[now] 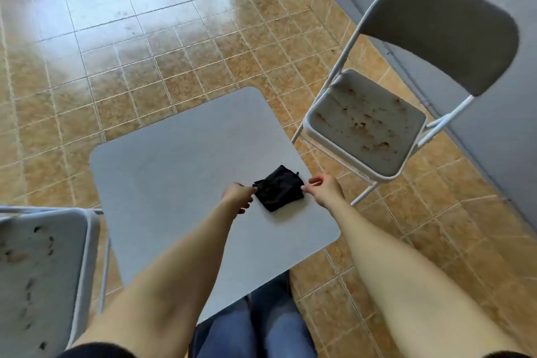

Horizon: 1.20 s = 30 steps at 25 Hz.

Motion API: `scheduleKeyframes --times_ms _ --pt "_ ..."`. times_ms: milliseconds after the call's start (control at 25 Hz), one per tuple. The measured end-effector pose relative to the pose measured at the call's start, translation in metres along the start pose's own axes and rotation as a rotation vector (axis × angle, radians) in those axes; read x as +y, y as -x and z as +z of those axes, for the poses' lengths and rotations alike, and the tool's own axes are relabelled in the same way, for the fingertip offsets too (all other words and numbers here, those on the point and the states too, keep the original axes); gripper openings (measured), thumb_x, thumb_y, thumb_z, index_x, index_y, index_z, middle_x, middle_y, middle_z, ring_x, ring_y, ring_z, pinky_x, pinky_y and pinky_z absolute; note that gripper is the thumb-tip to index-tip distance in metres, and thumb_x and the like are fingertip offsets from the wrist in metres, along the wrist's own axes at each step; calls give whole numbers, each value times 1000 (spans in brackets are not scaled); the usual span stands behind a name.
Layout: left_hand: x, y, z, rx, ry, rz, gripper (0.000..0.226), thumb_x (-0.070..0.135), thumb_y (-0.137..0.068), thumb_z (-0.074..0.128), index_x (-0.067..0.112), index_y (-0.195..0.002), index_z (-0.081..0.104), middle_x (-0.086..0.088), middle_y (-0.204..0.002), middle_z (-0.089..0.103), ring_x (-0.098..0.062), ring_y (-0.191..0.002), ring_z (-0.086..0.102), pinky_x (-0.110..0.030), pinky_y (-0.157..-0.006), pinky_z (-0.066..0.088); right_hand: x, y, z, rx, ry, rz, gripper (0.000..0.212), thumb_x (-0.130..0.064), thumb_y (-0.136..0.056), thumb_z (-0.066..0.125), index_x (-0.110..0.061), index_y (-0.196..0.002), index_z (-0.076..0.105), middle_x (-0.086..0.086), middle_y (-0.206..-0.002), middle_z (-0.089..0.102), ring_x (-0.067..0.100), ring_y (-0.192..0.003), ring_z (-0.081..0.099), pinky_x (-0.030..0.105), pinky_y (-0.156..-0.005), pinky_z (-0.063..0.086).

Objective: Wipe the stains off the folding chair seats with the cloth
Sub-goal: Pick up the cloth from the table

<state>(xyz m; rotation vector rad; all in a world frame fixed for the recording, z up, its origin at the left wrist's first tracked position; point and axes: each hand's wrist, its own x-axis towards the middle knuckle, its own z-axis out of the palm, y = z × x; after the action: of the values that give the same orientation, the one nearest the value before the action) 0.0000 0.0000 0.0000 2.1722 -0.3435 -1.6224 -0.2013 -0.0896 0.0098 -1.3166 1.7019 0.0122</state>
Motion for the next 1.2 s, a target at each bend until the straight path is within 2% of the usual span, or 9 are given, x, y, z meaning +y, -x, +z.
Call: scheduleKeyframes --times_ms 280,360,440,560,640,720,800,920,1200 --pt "-30 -75 41 158 183 -105 34 35 -82 68 7 -76 51 -12 -74 57 -26 -60 52 -32 -62 47 16 -70 58 94 143 63 46 -49 -82 62 -12 -108 59 10 -113 64 31 -104 59 31 -73 37" --pt "-32 -87 47 192 231 -92 37 33 -78 72 11 -68 45 -10 -71 57 -27 -59 55 -34 -67 52 18 -79 69 120 148 48 51 -51 -79 65 -11 -109 58 10 -114 64 32 -106 59 30 -73 37" --pt "-36 -97 54 207 252 -89 31 31 -74 75 13 -75 51 -9 -82 63 -29 -77 65 -38 -82 57 25 -90 78 113 100 47 56 -51 -74 71 -11 -111 59 8 -113 66 31 -107 60 31 -75 40" --pt "-37 -97 54 166 363 -50 28 25 -76 74 12 -94 58 -11 -102 68 -27 -99 66 -43 -93 55 28 -98 83 -9 -10 72 54 -44 -66 78 -10 -106 67 9 -106 72 29 -100 66 34 -83 50" --pt "-33 -87 45 144 442 -8 21 21 -83 66 11 -98 55 -10 -100 64 -25 -96 62 -38 -85 54 26 -97 85 -98 -149 109 55 -35 -62 82 -8 -107 67 10 -104 72 27 -96 68 38 -86 56" --pt "-30 -71 27 150 464 21 15 20 -91 56 11 -102 51 -6 -98 57 -22 -92 54 -31 -73 47 12 -85 89 -230 -320 143 52 -23 -68 80 -4 -114 62 10 -101 69 25 -86 67 38 -77 58" --pt "-28 -55 2 167 504 49 14 19 -94 50 11 -105 48 -7 -103 56 -22 -95 54 -34 -82 49 -11 -65 93 -380 -431 127 34 -9 -79 71 -5 -111 62 12 -93 68 25 -79 66 35 -69 57" --pt "-32 -28 -38 213 581 88 14 19 -95 47 11 -107 47 -7 -104 56 -23 -96 57 -43 -94 50 -47 -33 101 -533 -511 64 27 0 -84 63 -3 -111 61 16 -99 68 30 -88 66 37 -80 55" --pt "-82 61 -129 428 770 216 11 15 -96 52 10 -106 48 -9 -99 59 -22 -90 59 -23 -64 47 -120 65 146 -812 -473 6 38 4 -81 64 1 -119 59 21 -114 66 34 -102 65 37 -90 54"
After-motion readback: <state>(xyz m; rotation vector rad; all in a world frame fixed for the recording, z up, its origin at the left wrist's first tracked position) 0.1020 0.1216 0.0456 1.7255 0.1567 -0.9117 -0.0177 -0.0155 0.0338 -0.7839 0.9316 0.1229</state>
